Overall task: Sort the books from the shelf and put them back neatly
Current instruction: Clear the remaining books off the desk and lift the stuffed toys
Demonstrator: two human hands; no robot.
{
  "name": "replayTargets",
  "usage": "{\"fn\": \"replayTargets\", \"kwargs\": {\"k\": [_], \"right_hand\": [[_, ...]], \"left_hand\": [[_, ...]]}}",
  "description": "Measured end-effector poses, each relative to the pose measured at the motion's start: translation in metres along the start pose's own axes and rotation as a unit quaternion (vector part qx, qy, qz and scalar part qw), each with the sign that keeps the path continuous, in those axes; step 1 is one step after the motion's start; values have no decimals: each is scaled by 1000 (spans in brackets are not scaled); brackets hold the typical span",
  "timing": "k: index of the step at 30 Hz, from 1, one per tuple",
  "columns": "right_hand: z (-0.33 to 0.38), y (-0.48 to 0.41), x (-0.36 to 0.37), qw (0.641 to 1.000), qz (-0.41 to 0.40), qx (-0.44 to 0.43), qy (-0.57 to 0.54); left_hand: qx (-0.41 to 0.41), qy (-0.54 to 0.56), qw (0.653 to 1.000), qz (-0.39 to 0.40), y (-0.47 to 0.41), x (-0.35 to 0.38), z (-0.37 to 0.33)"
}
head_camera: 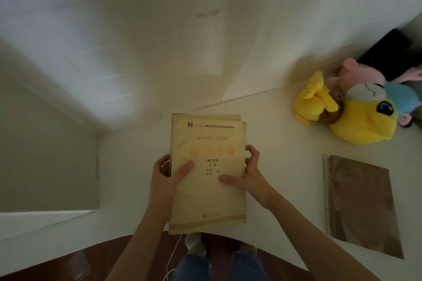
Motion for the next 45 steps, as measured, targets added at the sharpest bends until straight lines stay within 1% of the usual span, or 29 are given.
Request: {"fn": "replayTargets", "kwargs": {"k": [3, 6, 10, 12, 14, 16, 23, 28, 35, 40, 45], "right_hand": [[19, 14, 6, 999, 9, -50, 17], [47, 36, 19, 992, 41, -113, 41], [85, 62, 36, 980, 60, -165, 88], [100, 75, 44, 978, 76, -181, 75], [116, 87, 50, 977, 91, -192, 32], [134, 99, 55, 972, 98, -214, 15], [205, 147, 81, 947, 133, -291, 23], [248, 184, 101, 925, 147, -348, 40], [305, 243, 131, 882, 176, -430, 77], [349, 296, 152, 831, 201, -507, 106], [389, 345, 179, 781, 237, -565, 120]], "left_hand": [[6, 26, 1000, -2, 7, -7, -10], [23, 53, 998, -4, 20, -16, -25], [84, 86, 993, -5, 45, -29, -63], [122, 83, 989, 0, 59, -33, -84], [158, 87, 984, 2, 72, -37, -103], [188, 94, 978, 1, 85, -42, -120], [268, 123, 955, 6, 135, -63, -181], [327, 132, 936, -10, 178, -82, -224], [410, 147, 899, -38, 249, -114, -274], [466, 168, 864, -86, 303, -141, -304], [527, 174, 825, -101, 363, -161, -333]]}}
Point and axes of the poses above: each hand's wrist, its own y-axis away from the middle knuckle, its own x-axis out of the palm, z = x × y, the point moved 10 cm from there along -y, towards the middle knuckle, and after that the axes turned 10 degrees about -y, right-handed, at the moved point
